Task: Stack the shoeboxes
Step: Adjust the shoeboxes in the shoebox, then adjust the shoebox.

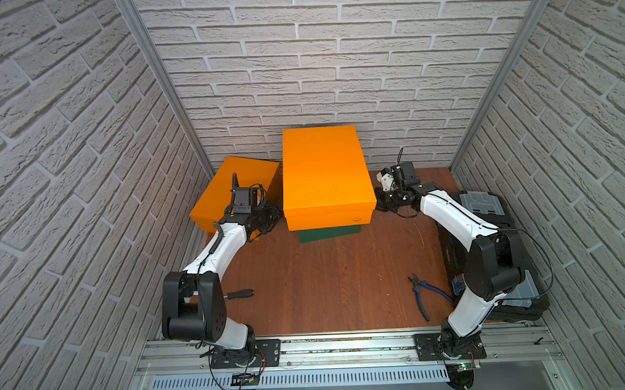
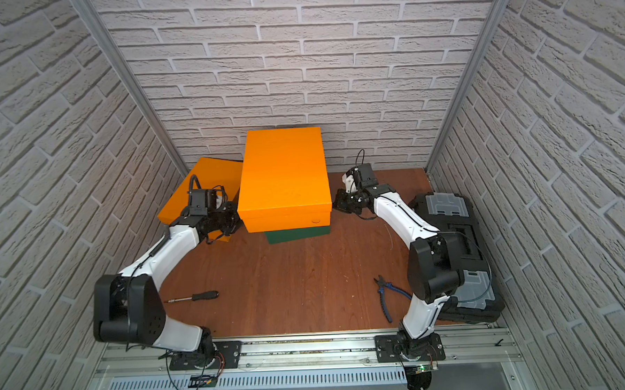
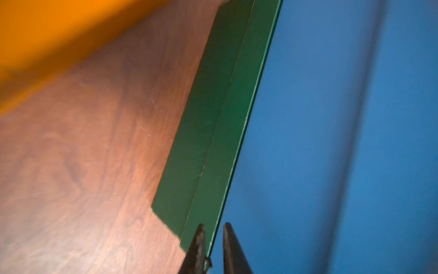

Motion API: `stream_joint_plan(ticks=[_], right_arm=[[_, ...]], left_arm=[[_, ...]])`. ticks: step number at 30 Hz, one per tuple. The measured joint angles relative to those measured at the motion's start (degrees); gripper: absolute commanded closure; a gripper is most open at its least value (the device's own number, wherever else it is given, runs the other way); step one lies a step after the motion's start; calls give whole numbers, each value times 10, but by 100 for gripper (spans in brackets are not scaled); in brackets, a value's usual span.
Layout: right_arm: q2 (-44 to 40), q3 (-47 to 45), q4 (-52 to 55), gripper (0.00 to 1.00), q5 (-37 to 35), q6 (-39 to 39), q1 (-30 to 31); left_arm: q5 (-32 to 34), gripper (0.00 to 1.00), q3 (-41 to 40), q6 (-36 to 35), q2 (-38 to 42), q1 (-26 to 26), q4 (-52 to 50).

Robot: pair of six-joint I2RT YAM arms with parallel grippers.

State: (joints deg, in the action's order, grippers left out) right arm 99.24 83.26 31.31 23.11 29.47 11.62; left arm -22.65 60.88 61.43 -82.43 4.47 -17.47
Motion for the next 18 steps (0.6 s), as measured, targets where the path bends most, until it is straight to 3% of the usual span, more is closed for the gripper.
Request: stream_joint_plan(ticks=[4, 9, 18], right_arm=[[-36, 0, 18, 92, -15, -10, -16], [-72, 43, 51, 91, -28, -23, -20], [-81, 137, 55, 91, -11, -29, 31]], left_arm=[[11, 82, 12, -13, 63, -21, -38], [20, 81, 67, -20, 107, 1, -70], [22, 81, 137, -23, 96, 63, -75]])
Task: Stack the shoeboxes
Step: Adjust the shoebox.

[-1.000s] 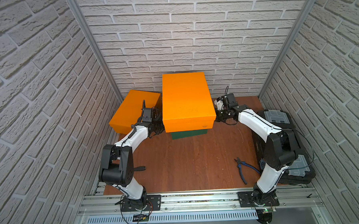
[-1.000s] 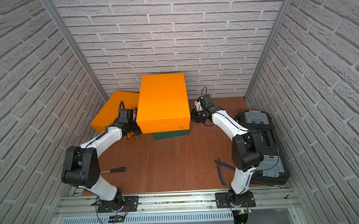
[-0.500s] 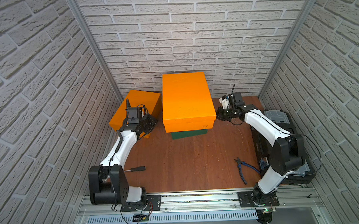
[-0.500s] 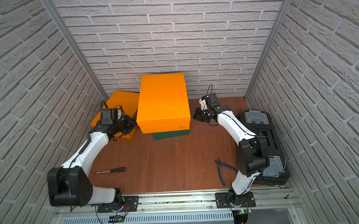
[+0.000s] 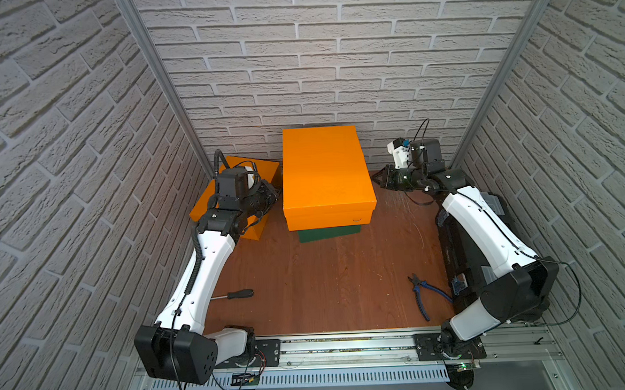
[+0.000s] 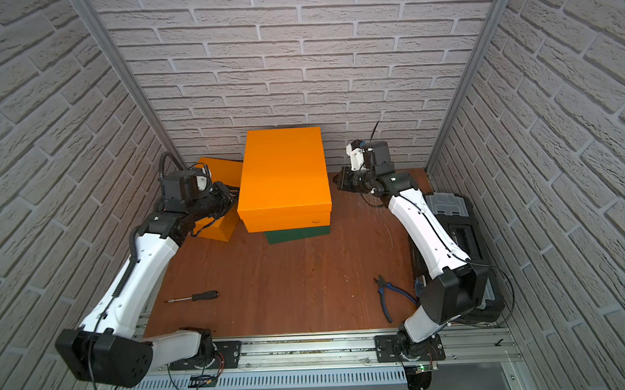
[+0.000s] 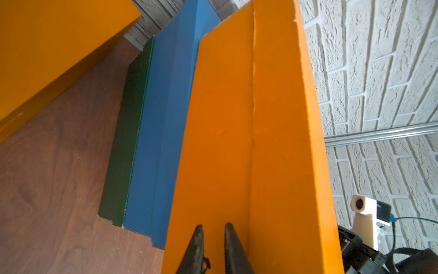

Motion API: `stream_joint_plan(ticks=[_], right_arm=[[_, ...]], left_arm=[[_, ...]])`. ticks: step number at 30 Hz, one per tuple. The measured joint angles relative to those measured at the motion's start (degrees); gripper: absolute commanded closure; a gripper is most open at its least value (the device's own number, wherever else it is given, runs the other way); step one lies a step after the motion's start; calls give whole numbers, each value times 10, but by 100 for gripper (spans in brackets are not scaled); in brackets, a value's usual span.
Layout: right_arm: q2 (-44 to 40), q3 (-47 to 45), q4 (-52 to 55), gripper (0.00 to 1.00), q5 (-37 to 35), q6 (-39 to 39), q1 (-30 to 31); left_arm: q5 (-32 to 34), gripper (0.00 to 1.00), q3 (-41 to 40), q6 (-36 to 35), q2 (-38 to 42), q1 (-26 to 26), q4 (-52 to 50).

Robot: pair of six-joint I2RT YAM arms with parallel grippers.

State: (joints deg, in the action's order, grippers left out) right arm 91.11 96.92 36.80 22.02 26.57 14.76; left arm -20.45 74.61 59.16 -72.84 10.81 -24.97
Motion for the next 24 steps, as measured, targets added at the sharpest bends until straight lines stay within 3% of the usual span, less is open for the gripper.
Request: stream_joint_plan(ticks=[24], right_arm=[[134, 146, 1, 90, -4, 12, 0]], left_arm=[[16, 81, 99, 20, -142, -2, 28]])
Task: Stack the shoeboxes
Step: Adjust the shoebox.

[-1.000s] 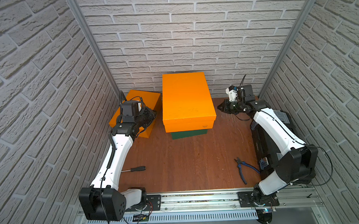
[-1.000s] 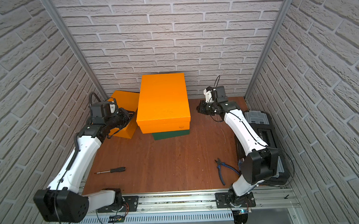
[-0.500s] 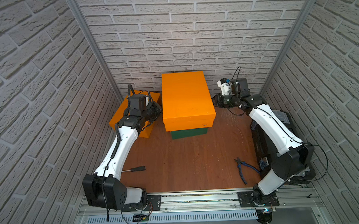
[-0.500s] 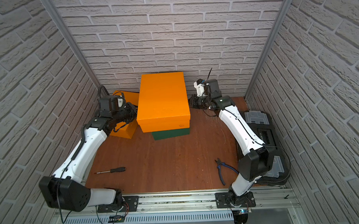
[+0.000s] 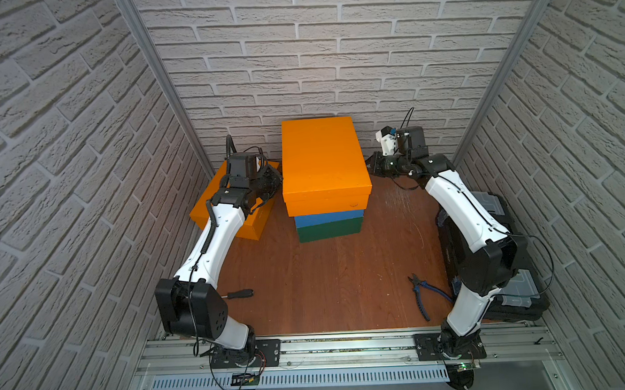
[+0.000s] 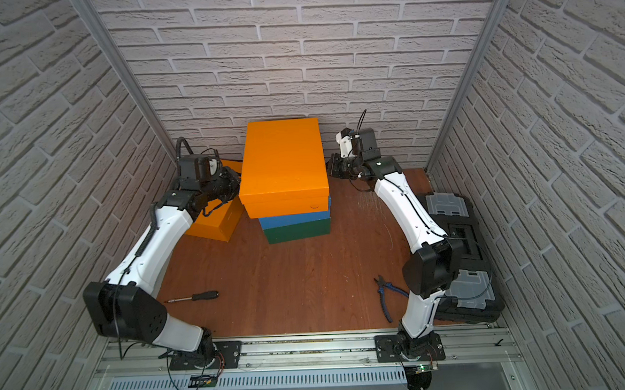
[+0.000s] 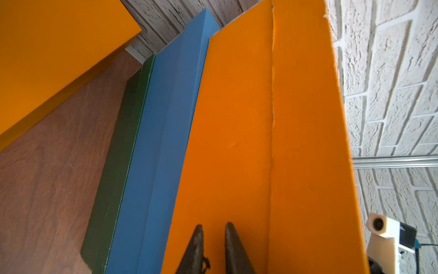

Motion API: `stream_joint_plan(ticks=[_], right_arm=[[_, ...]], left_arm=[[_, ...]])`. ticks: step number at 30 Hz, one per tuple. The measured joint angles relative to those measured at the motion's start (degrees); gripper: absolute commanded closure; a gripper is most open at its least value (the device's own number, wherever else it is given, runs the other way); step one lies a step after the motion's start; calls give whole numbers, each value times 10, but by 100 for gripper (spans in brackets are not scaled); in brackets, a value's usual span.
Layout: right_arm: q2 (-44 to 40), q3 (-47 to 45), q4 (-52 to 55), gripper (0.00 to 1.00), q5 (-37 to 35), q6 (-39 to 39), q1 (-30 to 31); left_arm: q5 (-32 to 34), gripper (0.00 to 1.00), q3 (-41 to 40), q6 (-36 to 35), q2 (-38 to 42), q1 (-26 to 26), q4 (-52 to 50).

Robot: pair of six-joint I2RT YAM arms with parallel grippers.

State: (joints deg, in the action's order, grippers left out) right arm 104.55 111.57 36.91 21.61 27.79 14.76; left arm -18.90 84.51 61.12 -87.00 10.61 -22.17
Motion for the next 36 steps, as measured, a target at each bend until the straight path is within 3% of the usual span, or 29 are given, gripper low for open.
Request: stream_joint_plan(ticks=[18, 36], right_arm=[[74, 95, 2, 90, 19, -1, -18], [97, 120, 2, 89, 31, 3, -26]], left_arm=[[2, 81, 45, 0, -48, -1, 7], [2, 80, 49, 2, -57, 1, 16]])
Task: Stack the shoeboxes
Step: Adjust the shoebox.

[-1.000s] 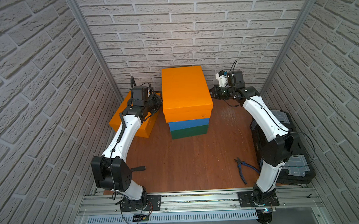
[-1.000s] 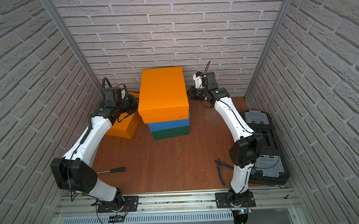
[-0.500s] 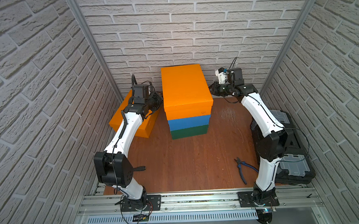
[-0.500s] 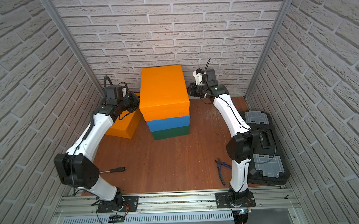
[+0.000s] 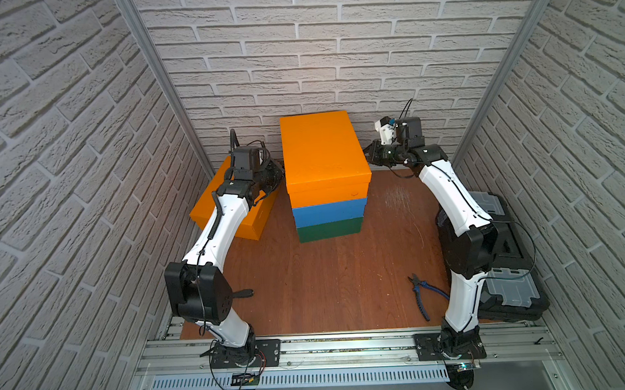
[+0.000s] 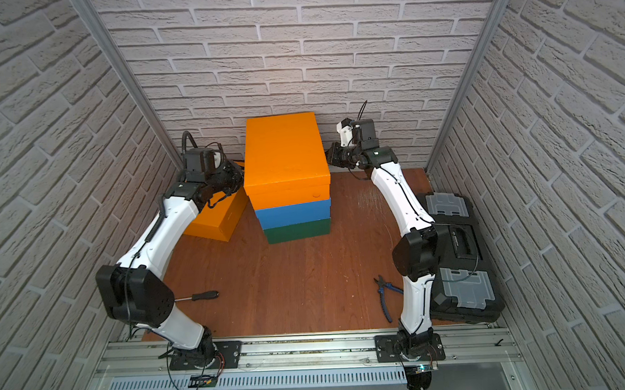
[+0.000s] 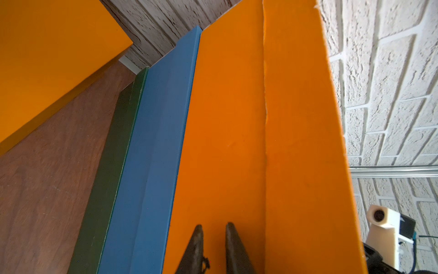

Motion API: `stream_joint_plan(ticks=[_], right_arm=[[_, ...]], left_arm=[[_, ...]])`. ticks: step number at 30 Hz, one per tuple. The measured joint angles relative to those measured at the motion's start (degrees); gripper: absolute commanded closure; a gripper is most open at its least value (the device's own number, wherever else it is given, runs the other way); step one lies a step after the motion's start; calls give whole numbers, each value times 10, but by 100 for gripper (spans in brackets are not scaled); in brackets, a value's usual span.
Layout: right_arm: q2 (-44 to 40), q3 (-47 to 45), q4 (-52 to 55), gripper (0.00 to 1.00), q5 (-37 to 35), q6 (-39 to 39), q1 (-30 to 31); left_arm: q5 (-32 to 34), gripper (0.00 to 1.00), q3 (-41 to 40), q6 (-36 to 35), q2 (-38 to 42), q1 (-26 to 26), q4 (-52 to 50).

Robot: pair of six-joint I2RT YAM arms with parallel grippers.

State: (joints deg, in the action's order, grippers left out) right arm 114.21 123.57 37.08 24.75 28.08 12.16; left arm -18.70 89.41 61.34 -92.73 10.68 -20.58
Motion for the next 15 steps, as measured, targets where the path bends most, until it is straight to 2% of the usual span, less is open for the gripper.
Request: stream_joint_plan(ticks=[8, 15], right_arm=[[14, 14, 0, 88, 16, 2, -8], [27, 7, -1, 87, 23, 5, -13]], left_arm=[[0, 80, 0, 2, -3, 3, 6], [0, 75, 0, -1, -4, 2, 5]])
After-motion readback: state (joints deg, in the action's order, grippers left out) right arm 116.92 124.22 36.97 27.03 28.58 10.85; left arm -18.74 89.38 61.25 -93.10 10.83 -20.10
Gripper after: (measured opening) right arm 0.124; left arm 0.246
